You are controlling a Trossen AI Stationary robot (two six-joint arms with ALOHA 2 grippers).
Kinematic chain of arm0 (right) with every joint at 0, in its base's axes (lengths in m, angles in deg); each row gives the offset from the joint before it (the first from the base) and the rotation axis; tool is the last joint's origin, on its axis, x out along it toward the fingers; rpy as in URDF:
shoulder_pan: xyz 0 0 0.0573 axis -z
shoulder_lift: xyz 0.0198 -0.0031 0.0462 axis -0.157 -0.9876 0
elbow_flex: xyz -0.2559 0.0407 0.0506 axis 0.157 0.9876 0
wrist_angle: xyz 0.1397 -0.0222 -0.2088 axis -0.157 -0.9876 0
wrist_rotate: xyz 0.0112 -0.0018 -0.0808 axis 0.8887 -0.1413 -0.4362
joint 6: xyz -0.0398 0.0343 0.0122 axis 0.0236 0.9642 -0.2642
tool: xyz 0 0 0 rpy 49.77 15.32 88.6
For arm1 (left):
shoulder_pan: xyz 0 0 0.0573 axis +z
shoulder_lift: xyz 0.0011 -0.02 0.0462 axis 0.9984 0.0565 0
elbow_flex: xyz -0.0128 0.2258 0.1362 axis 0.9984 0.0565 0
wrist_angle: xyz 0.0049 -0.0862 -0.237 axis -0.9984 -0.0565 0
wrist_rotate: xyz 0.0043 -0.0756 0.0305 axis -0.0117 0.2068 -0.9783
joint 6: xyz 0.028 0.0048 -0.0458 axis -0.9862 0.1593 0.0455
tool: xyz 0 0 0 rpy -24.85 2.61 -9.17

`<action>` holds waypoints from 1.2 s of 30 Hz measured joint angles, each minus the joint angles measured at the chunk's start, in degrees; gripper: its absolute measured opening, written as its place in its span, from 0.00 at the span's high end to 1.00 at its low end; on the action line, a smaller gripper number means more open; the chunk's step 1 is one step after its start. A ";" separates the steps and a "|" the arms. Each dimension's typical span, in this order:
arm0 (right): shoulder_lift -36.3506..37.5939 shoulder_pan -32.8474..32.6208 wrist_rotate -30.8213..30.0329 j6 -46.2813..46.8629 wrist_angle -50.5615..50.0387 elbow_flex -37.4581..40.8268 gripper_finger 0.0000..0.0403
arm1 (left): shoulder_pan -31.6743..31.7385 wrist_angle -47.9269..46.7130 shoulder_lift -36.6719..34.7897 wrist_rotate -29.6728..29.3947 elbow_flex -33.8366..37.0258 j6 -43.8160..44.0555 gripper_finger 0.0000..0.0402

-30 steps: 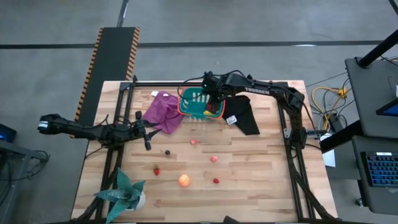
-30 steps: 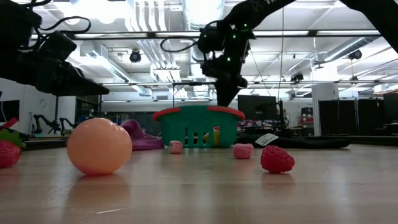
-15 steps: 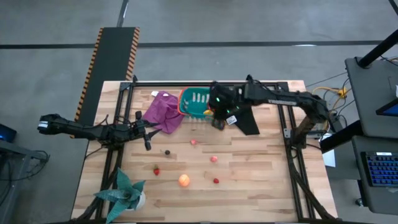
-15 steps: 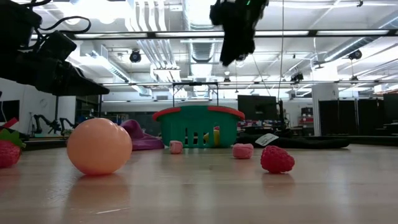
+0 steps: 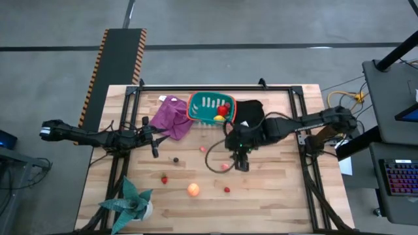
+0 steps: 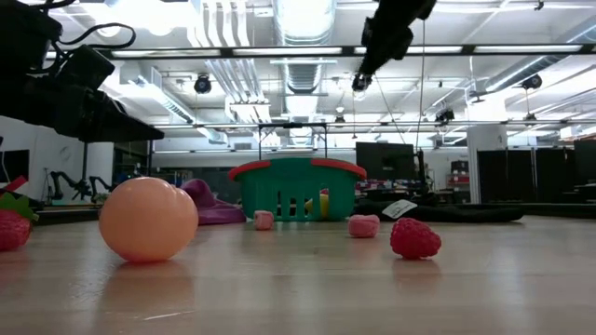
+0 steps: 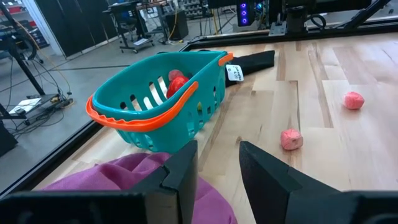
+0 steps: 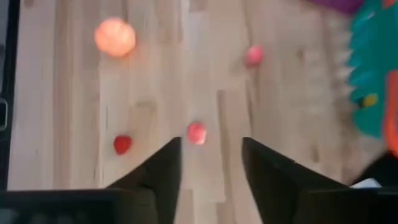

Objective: Pick and placing Produce into tupperware
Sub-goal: Put the bottom pink peach into the blue bin

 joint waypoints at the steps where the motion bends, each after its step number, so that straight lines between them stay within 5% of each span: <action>1: -0.63 -0.70 -0.16 0.06 0.82 0.44 0.53 | -0.02 0.06 0.00 0.00 0.00 0.00 0.74; 7: -5.25 -2.69 -4.82 3.97 5.68 3.86 0.29 | -0.01 0.45 -0.02 0.02 0.00 0.00 0.74; 12: -8.52 -3.23 -5.11 8.13 11.39 7.12 0.21 | 0.00 0.48 0.11 0.02 0.00 0.02 0.74; 24: -13.17 -7.07 -5.53 2.91 24.38 11.40 0.27 | 0.00 0.48 0.20 0.02 0.00 0.04 0.74; 36: -16.24 -7.00 -9.10 2.39 25.91 14.82 0.35 | -0.02 0.48 0.13 0.02 0.00 0.11 0.74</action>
